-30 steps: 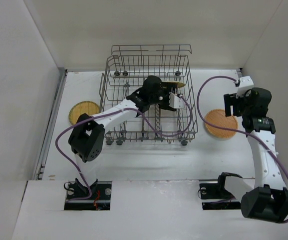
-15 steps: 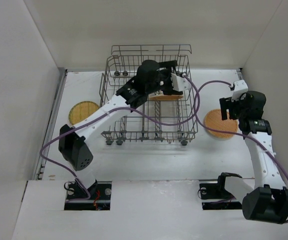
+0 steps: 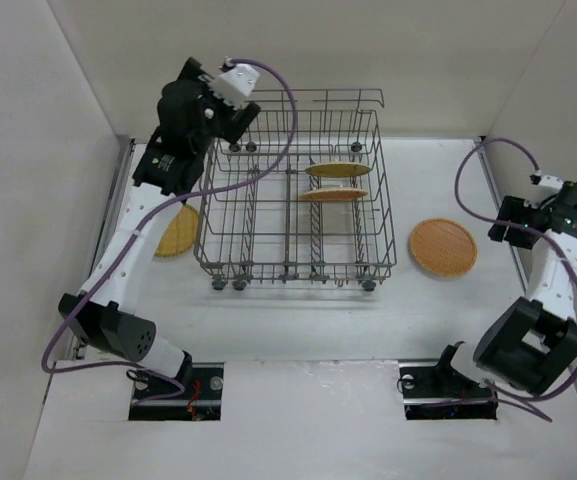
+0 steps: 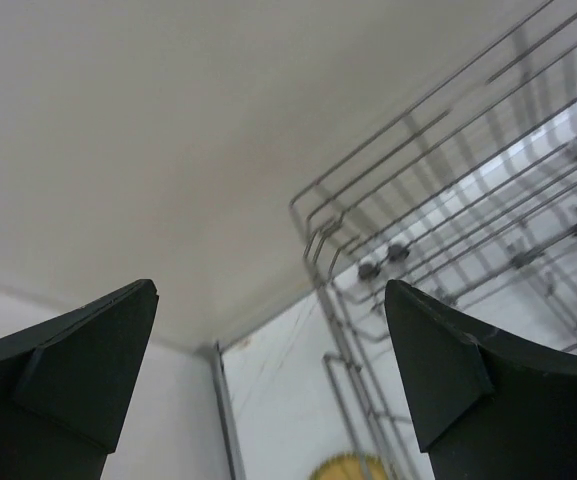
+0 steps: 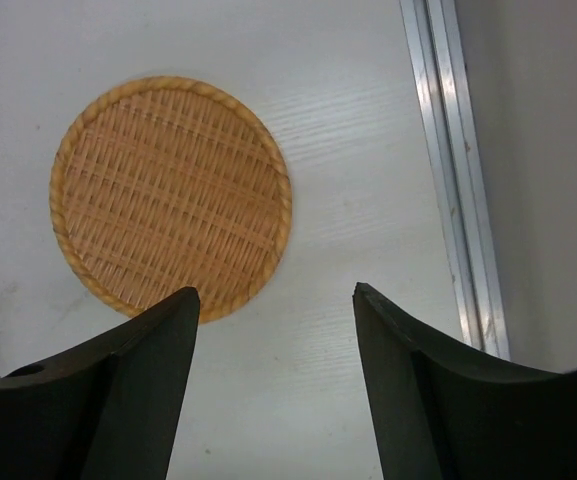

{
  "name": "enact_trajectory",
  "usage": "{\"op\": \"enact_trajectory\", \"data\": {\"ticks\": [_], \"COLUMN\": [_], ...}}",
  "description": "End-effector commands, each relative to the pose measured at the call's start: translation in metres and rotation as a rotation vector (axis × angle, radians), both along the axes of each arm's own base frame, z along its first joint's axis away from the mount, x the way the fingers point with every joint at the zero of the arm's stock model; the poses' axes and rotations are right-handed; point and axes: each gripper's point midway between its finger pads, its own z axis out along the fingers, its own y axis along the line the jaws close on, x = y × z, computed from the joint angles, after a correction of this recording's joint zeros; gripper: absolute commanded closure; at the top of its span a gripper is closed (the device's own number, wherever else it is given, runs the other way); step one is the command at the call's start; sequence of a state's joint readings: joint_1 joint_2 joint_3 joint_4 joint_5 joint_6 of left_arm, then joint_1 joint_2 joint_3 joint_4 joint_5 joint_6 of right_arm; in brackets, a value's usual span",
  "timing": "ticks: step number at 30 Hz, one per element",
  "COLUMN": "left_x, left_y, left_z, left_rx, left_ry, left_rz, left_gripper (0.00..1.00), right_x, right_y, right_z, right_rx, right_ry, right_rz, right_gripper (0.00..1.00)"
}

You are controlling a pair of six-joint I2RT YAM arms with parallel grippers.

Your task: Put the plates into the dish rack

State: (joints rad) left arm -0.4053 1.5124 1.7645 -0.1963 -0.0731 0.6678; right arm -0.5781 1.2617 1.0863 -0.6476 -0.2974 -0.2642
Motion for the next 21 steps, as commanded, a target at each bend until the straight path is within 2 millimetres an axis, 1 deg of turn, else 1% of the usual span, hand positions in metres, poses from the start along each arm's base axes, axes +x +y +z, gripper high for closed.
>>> {"op": "enact_trajectory", "data": {"ticks": [1, 4, 6, 9, 12, 14, 16, 18, 20, 21], "left_x": [-0.015, -0.019, -0.023, -0.030, -0.037, -0.041, -0.045, -0.047, -0.048, -0.048], "left_y": [0.055, 0.094, 0.117, 0.141, 0.158, 0.167, 0.174, 0.179, 0.182, 0.183], "left_z": [-0.005, -0.022, -0.035, -0.056, -0.075, -0.082, -0.084, -0.084, -0.086, -0.085], "left_rx": [-0.145, -0.223, -0.269, -0.316, -0.338, -0.348, -0.363, -0.378, -0.384, -0.386], "left_ry": [0.044, 0.083, 0.107, 0.152, 0.182, 0.190, 0.194, 0.195, 0.202, 0.200], "left_rz": [0.154, 0.244, 0.297, 0.362, 0.401, 0.424, 0.440, 0.448, 0.448, 0.448], "left_gripper": [0.00, 0.00, 0.00, 0.00, 0.00, 0.00, 0.00, 0.00, 0.00, 0.00], "right_x": [-0.006, -0.010, -0.010, -0.007, -0.002, 0.001, 0.004, 0.007, 0.012, 0.015], "right_y": [0.006, 0.007, 0.010, 0.011, 0.007, 0.005, 0.001, -0.004, -0.009, -0.010], "right_z": [-0.001, -0.017, -0.022, -0.029, -0.039, -0.045, -0.054, -0.062, -0.069, -0.071], "right_rx": [0.241, 0.424, 0.525, 0.620, 0.651, 0.668, 0.679, 0.683, 0.686, 0.695], "right_ry": [0.040, 0.116, 0.139, 0.169, 0.190, 0.209, 0.233, 0.252, 0.272, 0.277], "right_rz": [-0.019, -0.049, -0.057, -0.058, -0.059, -0.058, -0.065, -0.059, -0.059, -0.055], "right_gripper": [0.33, 0.34, 0.34, 0.34, 0.36, 0.39, 0.39, 0.42, 0.46, 0.46]}}
